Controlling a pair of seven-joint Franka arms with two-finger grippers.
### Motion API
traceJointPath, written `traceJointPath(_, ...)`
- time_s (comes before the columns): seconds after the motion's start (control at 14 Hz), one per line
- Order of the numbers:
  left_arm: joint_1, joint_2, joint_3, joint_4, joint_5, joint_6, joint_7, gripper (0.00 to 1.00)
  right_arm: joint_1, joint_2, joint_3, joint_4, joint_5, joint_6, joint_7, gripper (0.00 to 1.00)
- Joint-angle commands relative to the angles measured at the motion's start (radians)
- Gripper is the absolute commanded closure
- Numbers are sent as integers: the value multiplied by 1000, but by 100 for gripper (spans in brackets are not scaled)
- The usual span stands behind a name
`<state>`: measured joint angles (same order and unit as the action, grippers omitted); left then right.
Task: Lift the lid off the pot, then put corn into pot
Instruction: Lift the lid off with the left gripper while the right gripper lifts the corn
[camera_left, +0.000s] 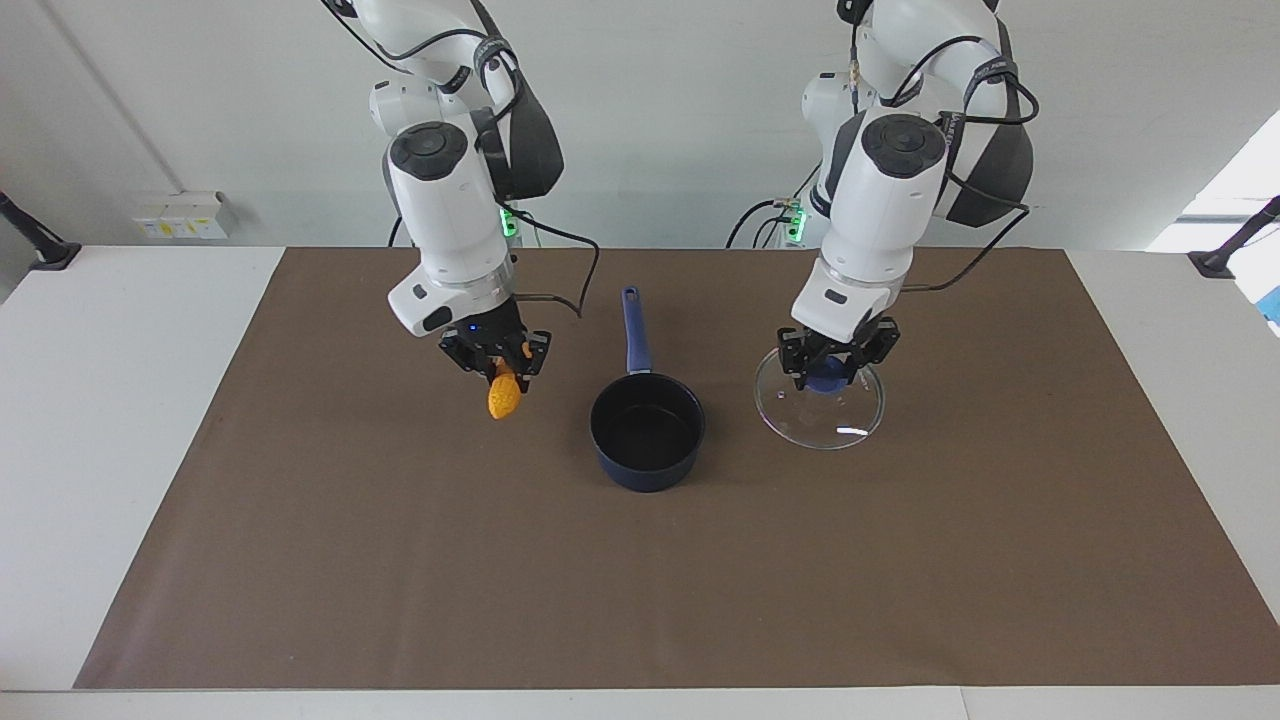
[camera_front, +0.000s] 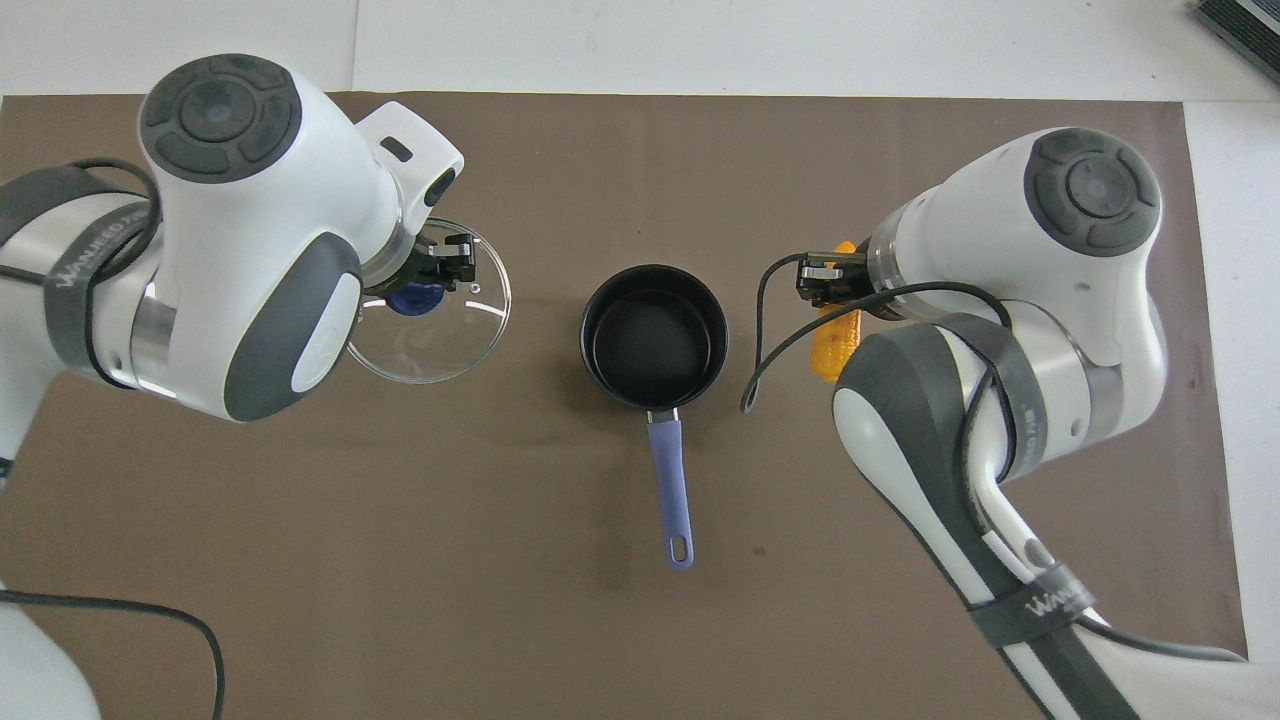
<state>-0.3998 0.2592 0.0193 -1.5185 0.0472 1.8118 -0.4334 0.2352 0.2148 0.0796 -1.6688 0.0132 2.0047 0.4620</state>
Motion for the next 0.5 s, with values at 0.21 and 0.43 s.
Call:
traceJointPath(0.21, 145, -101, -9, -168, -21, 49, 172, 100, 104, 251, 3, 334, -9, -24, 156, 100)
traceJointPath(0.43, 225, -172, -9, -322, -21, 176, 260, 100, 156, 293, 0, 343, -15, -17, 168, 100)
